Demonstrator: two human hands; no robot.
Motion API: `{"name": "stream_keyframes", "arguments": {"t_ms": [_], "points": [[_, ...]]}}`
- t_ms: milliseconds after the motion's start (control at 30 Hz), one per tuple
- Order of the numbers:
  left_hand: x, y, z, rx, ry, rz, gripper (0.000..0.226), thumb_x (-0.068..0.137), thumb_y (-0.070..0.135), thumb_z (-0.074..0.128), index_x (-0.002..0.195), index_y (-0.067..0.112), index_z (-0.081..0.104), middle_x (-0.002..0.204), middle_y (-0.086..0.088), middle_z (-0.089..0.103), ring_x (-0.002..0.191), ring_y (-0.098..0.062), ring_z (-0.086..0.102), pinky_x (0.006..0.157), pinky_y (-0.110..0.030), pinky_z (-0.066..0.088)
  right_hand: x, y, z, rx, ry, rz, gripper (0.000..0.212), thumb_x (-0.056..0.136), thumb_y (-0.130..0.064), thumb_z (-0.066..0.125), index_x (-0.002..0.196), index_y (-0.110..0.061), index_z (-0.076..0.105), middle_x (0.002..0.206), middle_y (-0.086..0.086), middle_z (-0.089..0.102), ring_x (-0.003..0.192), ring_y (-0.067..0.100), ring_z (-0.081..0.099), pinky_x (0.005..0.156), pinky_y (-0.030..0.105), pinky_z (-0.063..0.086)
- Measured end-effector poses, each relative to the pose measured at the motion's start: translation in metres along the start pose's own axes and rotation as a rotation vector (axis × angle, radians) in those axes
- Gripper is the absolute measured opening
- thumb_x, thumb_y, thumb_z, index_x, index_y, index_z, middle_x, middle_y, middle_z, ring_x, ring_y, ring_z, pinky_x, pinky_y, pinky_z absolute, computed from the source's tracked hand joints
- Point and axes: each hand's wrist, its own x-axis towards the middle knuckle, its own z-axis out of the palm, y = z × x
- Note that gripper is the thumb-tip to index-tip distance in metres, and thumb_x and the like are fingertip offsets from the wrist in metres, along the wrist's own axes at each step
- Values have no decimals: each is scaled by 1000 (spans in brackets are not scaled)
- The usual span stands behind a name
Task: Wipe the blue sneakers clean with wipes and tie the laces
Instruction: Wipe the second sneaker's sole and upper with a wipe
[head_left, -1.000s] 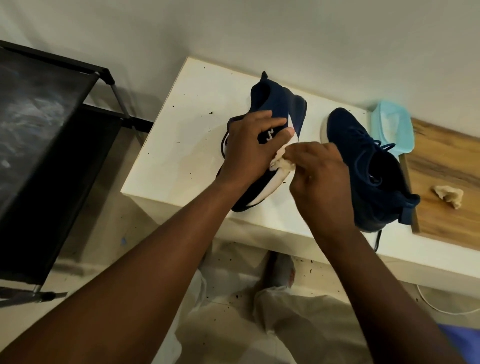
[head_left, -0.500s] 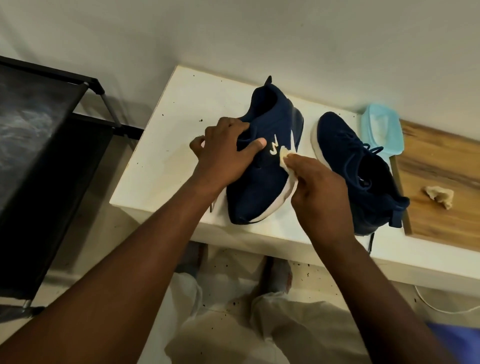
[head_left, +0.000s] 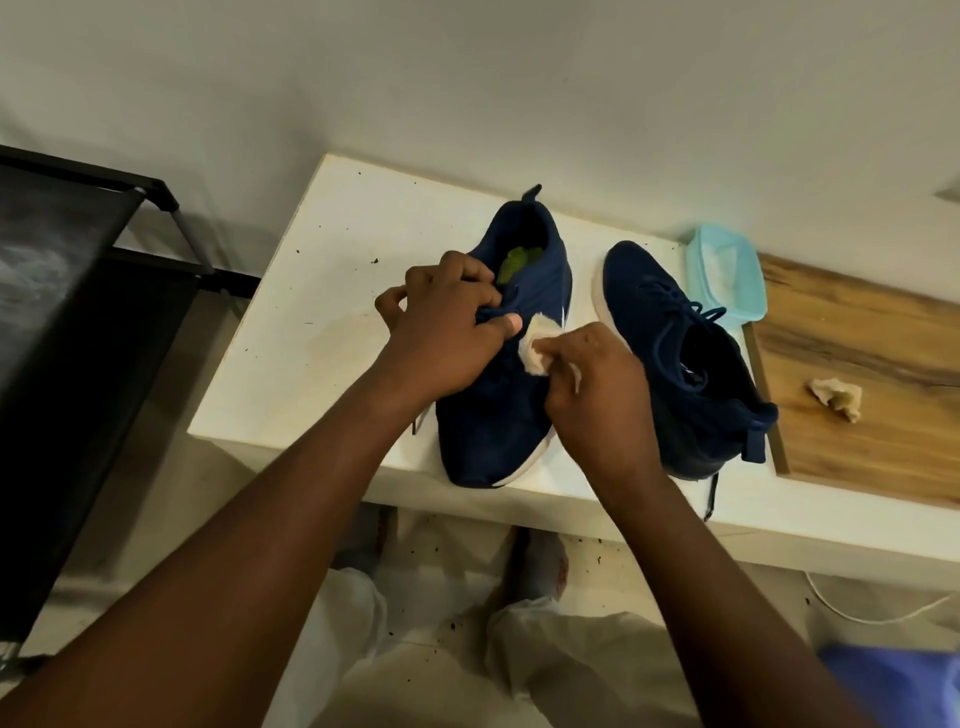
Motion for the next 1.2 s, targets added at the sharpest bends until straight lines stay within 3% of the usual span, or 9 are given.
{"name": "stream_keyframes", "arguments": {"t_ms": [200, 367, 567, 733, 867, 933, 1000, 1100, 1200], "points": [[-7, 1, -10, 28, -42, -24, 19, 94, 46, 63, 107, 33, 65, 136, 19, 43, 137, -11, 28, 117, -48, 13, -16, 7, -29, 331, -559, -42, 36, 82, 8, 71, 97, -24, 79, 95, -10, 71, 88, 7, 65, 77, 17, 50], [-11, 0, -12, -10, -21, -51, 14, 92, 47, 66, 100, 37, 62, 127, 24, 43, 132, -10, 33, 115, -44, 17, -8, 22, -43, 867, -353, 334, 39, 89, 12, 58, 106, -19, 75, 97, 3, 70, 84, 20, 67, 74, 30, 56], [-16, 1, -1, 29, 48, 8, 22, 90, 48, 68, 105, 32, 70, 130, 20, 46, 131, -11, 35, 109, -39, 17, -2, 29, -36, 1489, -353, 752, 44, 93, 10, 47, 133, -7, 56, 114, 15, 69, 98, 28, 70, 84, 42, 59], [-17, 2, 2, 37, 73, 46, 21, 90, 47, 69, 104, 32, 71, 131, 19, 47, 132, -12, 35, 108, -40, 18, 2, 27, -29, 1656, -295, 844, 46, 91, 9, 34, 131, -1, 55, 122, 20, 68, 108, 31, 69, 95, 43, 56], [-19, 4, 4, 35, 86, 63, 20, 89, 45, 70, 103, 31, 72, 133, 18, 48, 133, -13, 35, 111, -43, 17, 2, 30, -26, 1707, -256, 874, 39, 87, -5, 40, 123, 1, 52, 135, 28, 58, 117, 43, 63, 101, 53, 50], [-19, 4, 5, 40, 93, 68, 19, 89, 45, 70, 102, 31, 72, 132, 18, 48, 133, -13, 35, 111, -44, 17, 3, 31, -26, 1630, -202, 859, 33, 89, -10, 50, 120, 0, 55, 127, 26, 63, 113, 40, 65, 97, 52, 53], [-19, 4, 6, 38, 97, 71, 19, 90, 43, 69, 104, 31, 72, 133, 18, 48, 133, -13, 34, 109, -42, 16, 3, 31, -24, 1308, -123, 784, 18, 92, -8, 61, 108, 0, 65, 108, 15, 71, 104, 32, 69, 89, 42, 58], [-18, 1, 8, 32, 94, 60, 18, 92, 41, 68, 105, 29, 71, 136, 18, 46, 134, -13, 32, 106, -37, 15, 1, 29, -13, 701, 16, 480, 18, 88, -8, 72, 106, -13, 74, 101, -2, 74, 95, 13, 70, 84, 26, 58], [-17, 0, 11, 66, 80, 54, 19, 93, 37, 66, 107, 26, 72, 140, 17, 43, 135, -14, 30, 107, -38, 17, 0, 15, 6, 346, 74, 79, 23, 91, -6, 66, 110, -14, 76, 106, -2, 74, 96, 11, 68, 86, 29, 55]]}}
